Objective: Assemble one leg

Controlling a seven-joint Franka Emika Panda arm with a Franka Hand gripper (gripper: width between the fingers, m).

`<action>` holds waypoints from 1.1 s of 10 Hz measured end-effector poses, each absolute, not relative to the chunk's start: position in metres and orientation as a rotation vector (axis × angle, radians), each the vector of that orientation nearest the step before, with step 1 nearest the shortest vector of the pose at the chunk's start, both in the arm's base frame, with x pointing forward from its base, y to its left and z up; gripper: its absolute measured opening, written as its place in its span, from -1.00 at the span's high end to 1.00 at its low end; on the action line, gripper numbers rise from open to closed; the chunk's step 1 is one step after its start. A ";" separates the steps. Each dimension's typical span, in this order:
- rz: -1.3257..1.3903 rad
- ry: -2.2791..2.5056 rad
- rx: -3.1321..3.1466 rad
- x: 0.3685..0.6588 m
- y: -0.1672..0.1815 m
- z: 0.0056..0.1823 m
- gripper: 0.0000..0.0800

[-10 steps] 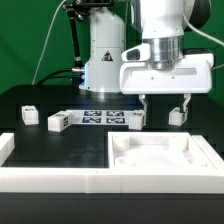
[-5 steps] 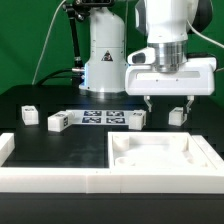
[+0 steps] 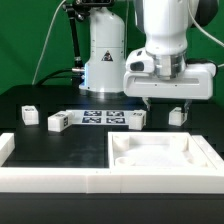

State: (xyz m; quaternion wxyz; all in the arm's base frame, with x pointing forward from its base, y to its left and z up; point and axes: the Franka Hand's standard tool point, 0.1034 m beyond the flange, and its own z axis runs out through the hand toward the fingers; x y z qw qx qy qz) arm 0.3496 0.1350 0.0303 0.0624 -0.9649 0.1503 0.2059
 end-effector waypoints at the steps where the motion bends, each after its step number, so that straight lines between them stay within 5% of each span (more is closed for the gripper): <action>1: 0.724 0.450 -2.886 0.348 0.136 0.031 -0.62; 6: 1.316 0.411 -2.626 0.340 0.143 0.030 -0.62; 11: 1.348 0.412 -2.634 0.339 0.162 0.015 -0.62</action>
Offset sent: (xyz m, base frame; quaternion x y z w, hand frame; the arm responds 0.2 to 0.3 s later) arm 0.0002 0.0051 -0.0005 0.0080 -0.1610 0.0036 0.9869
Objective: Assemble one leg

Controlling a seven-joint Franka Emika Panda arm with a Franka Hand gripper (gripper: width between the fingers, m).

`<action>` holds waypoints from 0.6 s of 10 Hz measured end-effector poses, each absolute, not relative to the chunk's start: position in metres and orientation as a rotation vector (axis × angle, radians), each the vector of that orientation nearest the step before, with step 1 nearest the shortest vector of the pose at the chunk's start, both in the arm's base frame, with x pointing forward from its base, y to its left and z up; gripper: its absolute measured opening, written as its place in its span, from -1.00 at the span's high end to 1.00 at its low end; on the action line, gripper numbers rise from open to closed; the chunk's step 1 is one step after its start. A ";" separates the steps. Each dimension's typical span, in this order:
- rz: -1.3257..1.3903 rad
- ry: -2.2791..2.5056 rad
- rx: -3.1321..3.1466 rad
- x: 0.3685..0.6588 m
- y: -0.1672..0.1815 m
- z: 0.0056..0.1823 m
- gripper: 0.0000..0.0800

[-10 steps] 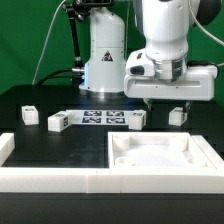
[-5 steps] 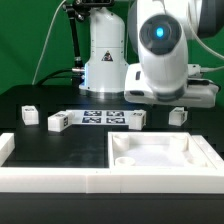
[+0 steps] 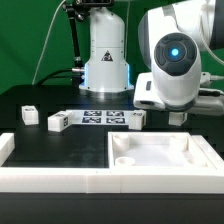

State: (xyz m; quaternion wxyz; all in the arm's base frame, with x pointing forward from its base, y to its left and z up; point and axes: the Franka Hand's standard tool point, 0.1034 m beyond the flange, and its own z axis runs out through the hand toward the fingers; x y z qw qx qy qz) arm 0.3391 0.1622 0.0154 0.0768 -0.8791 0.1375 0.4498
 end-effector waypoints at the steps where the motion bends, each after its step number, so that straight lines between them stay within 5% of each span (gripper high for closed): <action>1: 1.343 0.410 -2.642 0.337 0.164 0.012 -0.62; 2: 1.348 0.407 -2.649 0.334 0.166 0.010 -0.62; 4: 1.346 0.405 -2.652 0.334 0.167 0.009 -0.07; 5: 1.346 0.405 -2.652 0.334 0.167 0.009 -0.07; 6: 1.346 0.405 -2.651 0.334 0.167 0.009 0.28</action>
Offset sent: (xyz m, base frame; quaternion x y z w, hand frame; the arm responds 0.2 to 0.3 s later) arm 0.0000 0.0000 0.0000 0.0000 0.0000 0.0000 1.0000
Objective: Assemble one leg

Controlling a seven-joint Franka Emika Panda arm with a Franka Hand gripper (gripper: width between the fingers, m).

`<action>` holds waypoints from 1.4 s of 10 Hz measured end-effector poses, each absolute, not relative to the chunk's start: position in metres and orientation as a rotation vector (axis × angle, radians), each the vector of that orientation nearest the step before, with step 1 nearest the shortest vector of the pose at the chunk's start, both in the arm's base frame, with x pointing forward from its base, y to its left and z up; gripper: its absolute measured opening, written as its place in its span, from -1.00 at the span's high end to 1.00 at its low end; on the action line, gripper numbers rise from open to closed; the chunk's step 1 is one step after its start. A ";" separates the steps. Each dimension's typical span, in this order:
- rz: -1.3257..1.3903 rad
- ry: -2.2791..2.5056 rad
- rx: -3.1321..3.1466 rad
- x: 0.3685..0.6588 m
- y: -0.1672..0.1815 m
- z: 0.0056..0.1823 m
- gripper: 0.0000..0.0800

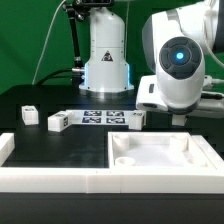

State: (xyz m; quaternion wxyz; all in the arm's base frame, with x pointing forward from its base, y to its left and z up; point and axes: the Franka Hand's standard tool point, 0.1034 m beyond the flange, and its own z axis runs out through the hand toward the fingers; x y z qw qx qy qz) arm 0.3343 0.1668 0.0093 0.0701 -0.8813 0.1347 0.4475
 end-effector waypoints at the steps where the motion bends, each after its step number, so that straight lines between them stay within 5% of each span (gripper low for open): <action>1: 1.346 0.405 -2.651 0.334 0.167 0.009 0.27; 8: 1.348 0.404 -2.651 0.335 0.166 0.011 0.27; 12: 1.391 0.358 -2.625 0.350 0.160 0.071 0.27; 14: 1.321 0.364 -2.659 0.355 0.162 0.070 0.27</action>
Offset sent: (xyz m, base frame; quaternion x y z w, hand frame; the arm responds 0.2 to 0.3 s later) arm 0.0000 0.0000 0.0000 0.0000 0.0000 0.0000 1.0000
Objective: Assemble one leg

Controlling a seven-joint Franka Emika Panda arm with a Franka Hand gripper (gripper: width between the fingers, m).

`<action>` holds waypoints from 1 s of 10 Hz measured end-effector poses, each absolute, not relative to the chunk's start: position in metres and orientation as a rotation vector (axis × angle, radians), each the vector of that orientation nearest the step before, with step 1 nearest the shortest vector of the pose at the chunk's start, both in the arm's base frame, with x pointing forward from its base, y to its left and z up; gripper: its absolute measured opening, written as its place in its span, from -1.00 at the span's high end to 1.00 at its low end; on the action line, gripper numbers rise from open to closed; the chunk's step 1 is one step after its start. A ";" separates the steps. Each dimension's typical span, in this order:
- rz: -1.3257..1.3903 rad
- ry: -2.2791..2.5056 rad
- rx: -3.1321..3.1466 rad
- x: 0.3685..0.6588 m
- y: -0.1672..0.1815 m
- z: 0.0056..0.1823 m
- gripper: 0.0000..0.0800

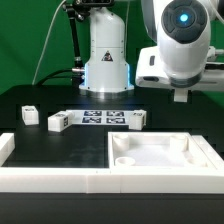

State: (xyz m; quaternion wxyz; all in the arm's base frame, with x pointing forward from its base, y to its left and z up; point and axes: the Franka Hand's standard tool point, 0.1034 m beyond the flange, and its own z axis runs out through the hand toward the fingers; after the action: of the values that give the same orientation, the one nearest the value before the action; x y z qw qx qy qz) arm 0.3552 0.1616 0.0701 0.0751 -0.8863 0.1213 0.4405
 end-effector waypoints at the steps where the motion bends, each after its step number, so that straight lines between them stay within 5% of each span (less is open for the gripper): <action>1: 1.310 0.365 -2.665 0.355 0.162 0.069 0.27; 6: 0.728 0.276 -2.938 0.383 0.153 0.064 0.27; 10: 0.622 0.101 -2.984 0.410 0.137 0.093 0.27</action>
Offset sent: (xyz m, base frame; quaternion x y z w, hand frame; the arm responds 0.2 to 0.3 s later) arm 0.0000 0.0000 0.0000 0.0000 0.2377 0.0000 0.9713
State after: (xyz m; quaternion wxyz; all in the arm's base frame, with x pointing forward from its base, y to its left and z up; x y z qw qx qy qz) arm 0.4096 0.1369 0.0931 0.0459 -0.9774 0.0331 0.2038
